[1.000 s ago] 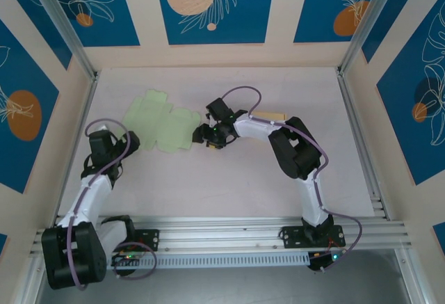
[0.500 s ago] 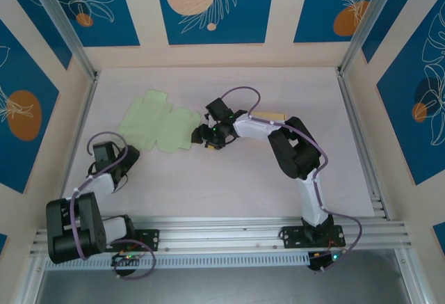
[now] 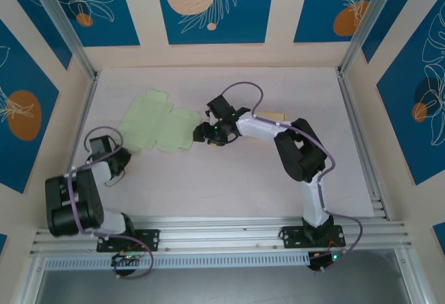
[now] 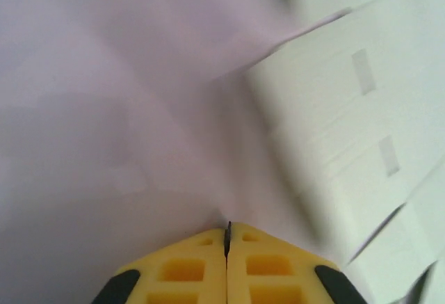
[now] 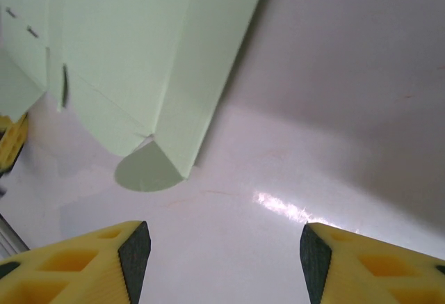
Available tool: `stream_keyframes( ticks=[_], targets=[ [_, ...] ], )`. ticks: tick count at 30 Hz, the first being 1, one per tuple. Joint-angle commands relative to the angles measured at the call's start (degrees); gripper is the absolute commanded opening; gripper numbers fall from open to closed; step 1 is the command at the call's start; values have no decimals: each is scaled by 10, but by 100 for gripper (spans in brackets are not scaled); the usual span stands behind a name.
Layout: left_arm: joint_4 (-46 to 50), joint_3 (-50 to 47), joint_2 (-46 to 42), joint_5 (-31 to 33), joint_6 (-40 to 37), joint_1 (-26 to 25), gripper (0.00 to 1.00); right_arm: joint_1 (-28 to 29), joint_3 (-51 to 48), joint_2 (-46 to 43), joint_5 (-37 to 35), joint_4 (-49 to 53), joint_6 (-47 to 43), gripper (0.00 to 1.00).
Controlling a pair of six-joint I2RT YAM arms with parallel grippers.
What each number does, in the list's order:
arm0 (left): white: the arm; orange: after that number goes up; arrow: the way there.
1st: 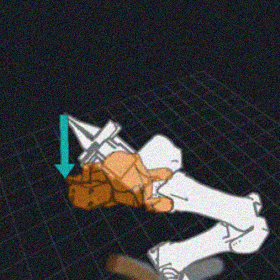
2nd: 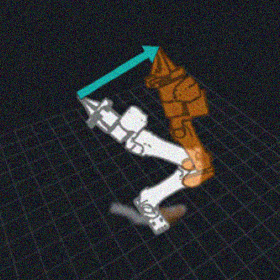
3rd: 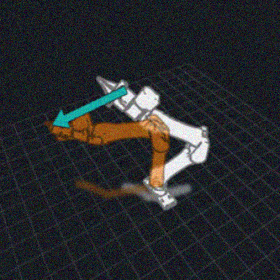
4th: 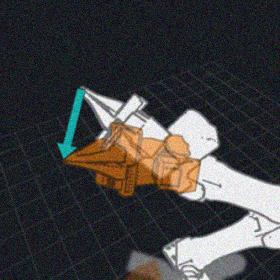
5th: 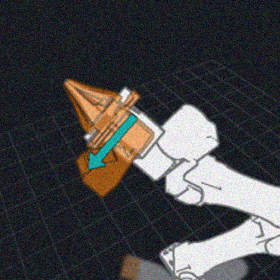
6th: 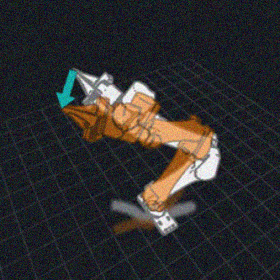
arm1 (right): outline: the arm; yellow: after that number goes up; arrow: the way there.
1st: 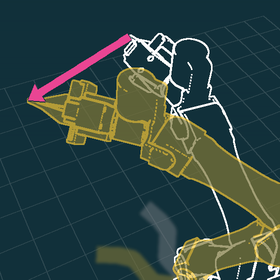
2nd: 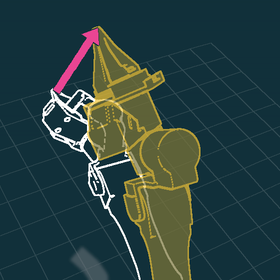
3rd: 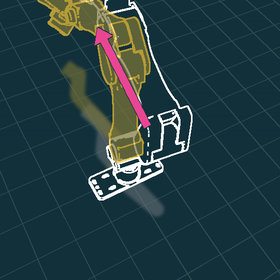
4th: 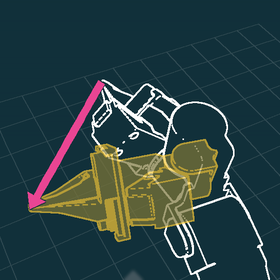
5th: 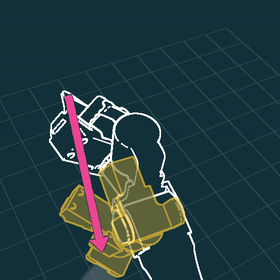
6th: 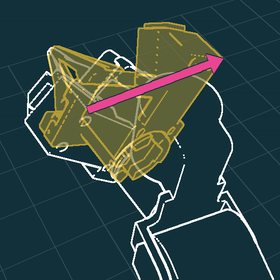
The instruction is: Fold the paper box
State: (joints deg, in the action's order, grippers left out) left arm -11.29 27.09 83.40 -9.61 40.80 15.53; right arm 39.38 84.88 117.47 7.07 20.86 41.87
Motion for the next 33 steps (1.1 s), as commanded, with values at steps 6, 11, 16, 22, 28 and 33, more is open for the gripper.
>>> stream_keyframes(
  ticks=[6,11,16,22,28,33],
  targets=[
    [-83,60,17,-66,1,-16,24,-16,-45,-83,-34,23,-30,62],
    [-85,37,-2,-25,56,-16,44,-17,-62,-100,-36,18,-30,62],
    [-101,57,19,-42,72,-18,55,-17,-66,-102,-32,15,-33,62],
    [-110,91,94,-42,85,-26,56,-17,-65,-102,-30,10,-33,62],
    [-120,126,163,-28,87,-35,50,-17,-63,-103,-40,17,-37,62],
    [-146,148,200,-33,84,-38,2,-19,-63,-107,-46,23,-40,62]
  ],
)
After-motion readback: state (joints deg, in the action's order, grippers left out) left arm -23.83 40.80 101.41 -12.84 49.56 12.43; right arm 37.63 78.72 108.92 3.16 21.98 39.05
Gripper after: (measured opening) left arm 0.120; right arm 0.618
